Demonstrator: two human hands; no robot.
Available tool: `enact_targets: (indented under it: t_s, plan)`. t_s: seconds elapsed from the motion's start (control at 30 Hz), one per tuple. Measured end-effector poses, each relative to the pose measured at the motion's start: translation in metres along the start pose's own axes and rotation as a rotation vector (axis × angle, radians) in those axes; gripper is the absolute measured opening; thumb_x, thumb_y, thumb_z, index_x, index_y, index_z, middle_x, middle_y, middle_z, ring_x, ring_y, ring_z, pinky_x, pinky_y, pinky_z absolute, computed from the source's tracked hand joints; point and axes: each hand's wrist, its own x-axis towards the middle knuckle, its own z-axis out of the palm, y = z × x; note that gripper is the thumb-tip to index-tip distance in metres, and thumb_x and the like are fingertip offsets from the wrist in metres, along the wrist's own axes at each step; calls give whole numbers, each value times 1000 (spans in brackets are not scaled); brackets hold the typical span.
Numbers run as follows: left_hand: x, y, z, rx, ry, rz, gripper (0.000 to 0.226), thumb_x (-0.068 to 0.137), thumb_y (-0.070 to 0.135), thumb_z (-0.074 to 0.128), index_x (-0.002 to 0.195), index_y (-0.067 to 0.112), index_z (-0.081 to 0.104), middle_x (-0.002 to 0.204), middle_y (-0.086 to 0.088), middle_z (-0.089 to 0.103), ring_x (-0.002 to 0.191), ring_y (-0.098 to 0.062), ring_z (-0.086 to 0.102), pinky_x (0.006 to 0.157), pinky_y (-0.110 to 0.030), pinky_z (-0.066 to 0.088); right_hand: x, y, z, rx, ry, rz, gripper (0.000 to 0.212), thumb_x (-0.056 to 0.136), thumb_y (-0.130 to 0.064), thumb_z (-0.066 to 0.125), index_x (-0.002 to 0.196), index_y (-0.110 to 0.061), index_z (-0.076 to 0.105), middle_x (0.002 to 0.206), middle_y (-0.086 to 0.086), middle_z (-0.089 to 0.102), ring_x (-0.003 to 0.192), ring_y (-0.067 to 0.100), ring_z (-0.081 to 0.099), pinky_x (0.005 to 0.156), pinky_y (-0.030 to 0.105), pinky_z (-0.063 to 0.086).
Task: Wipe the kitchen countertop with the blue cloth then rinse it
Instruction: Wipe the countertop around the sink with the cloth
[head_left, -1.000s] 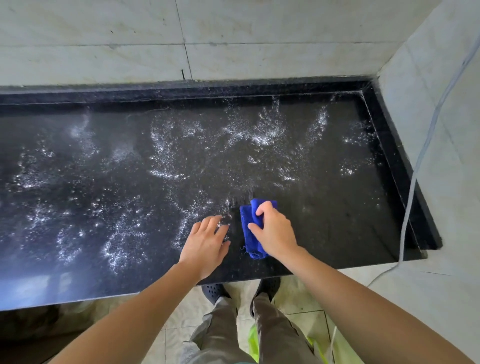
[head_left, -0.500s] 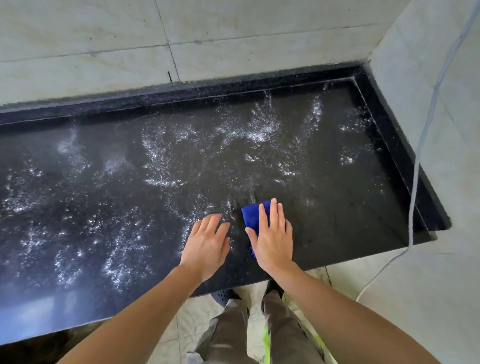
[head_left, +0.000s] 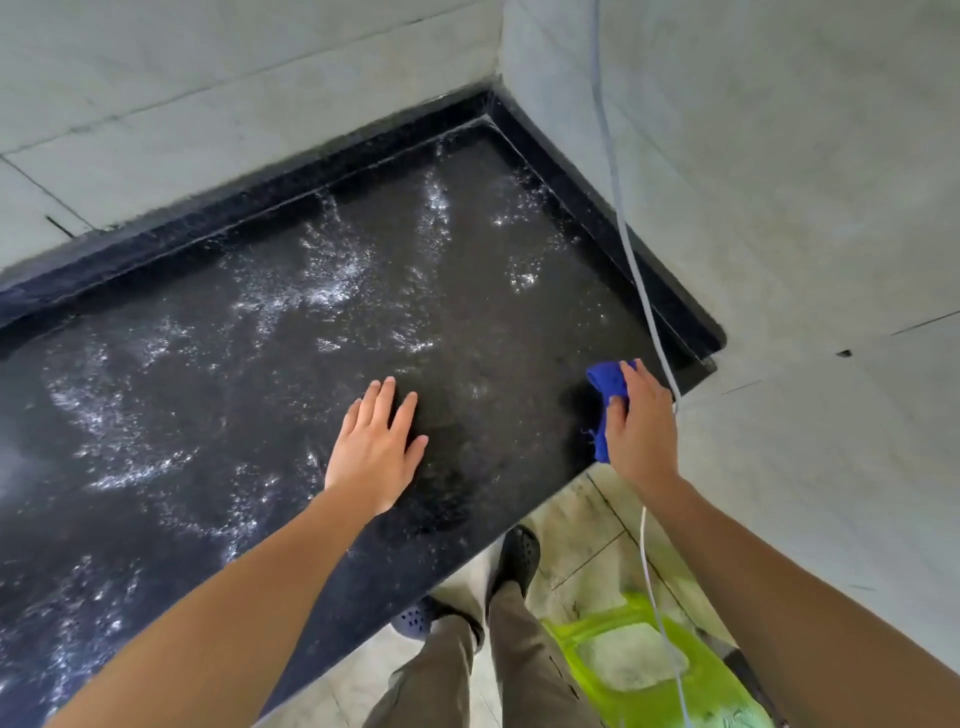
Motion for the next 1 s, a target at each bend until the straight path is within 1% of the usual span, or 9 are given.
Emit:
enact_targets:
  t_s: [0.13, 0.23, 0.33, 0.4, 0.47, 0.53, 0.67, 0.83, 1.0]
  plan:
    - [-5, 5, 20, 40, -3, -48, 62, 100, 43, 18, 148, 6, 32, 157, -21, 23, 146, -36, 20, 118, -49, 20, 1, 13, 28, -203, -24, 127, 52, 99, -30, 40, 145, -7, 34, 156, 12, 24, 140, 31, 27, 102, 52, 38]
    - [-3, 6, 26, 52, 35, -49, 61, 100, 41, 18, 149, 6, 30, 158, -20, 21, 147, -35, 17, 118, -47, 13, -42, -17, 57, -193, -44, -117, 45, 92, -24, 42, 134, -10, 50, 149, 10, 40, 131, 30, 43, 87, 46, 47]
    - [-3, 6, 25, 30, 38, -53, 61, 100, 41, 19, 149, 6, 32, 158, -20, 20, 147, -35, 16, 118, -47, 13, -80, -42, 67, -23, -197, -447, 42, 84, -17, 50, 125, -15, 57, 143, 2, 49, 122, 23, 49, 81, 39, 51]
    - [-4, 8, 23, 26, 39, -58, 62, 100, 41, 19, 148, 6, 33, 158, -19, 20, 147, -35, 16, 119, -47, 13, -64, -44, 58, 138, -218, -494, 41, 86, -17, 45, 124, -13, 60, 139, 2, 53, 117, 22, 51, 83, 40, 52]
    - [-4, 8, 22, 32, 42, -62, 62, 100, 42, 18, 148, 6, 33, 158, -19, 20, 147, -34, 16, 119, -45, 10, -18, -41, 44, 161, -139, -393, 41, 91, -17, 44, 130, -10, 54, 143, 7, 48, 122, 26, 47, 93, 45, 48]
    - [-3, 8, 22, 42, 36, -67, 62, 100, 43, 18, 149, 7, 33, 158, -19, 20, 147, -34, 15, 119, -45, 10, 37, -36, 30, 19, -77, -259, 44, 95, -15, 46, 138, -10, 44, 151, 9, 35, 132, 28, 37, 101, 46, 40]
    - [-3, 9, 22, 38, 32, -73, 62, 100, 42, 21, 149, 6, 33, 158, -19, 20, 148, -34, 13, 119, -46, 11, 80, 5, 15, -205, -22, -97, 51, 91, -10, 53, 141, -11, 41, 154, 10, 31, 135, 32, 34, 105, 51, 37]
    - [-3, 9, 22, 49, 20, -85, 62, 100, 42, 20, 149, 6, 32, 159, -18, 18, 148, -32, 10, 119, -46, 11, 48, 99, -10, -124, 160, 66, 43, 86, 1, 56, 129, -1, 53, 139, 18, 44, 119, 40, 44, 92, 54, 42]
    - [-3, 11, 22, 53, 21, -88, 62, 100, 42, 20, 149, 6, 32, 159, -18, 18, 148, -32, 10, 120, -45, 9, 55, 94, -6, -35, 169, 174, 42, 90, -1, 53, 132, -1, 51, 136, 22, 43, 116, 42, 43, 92, 52, 45]
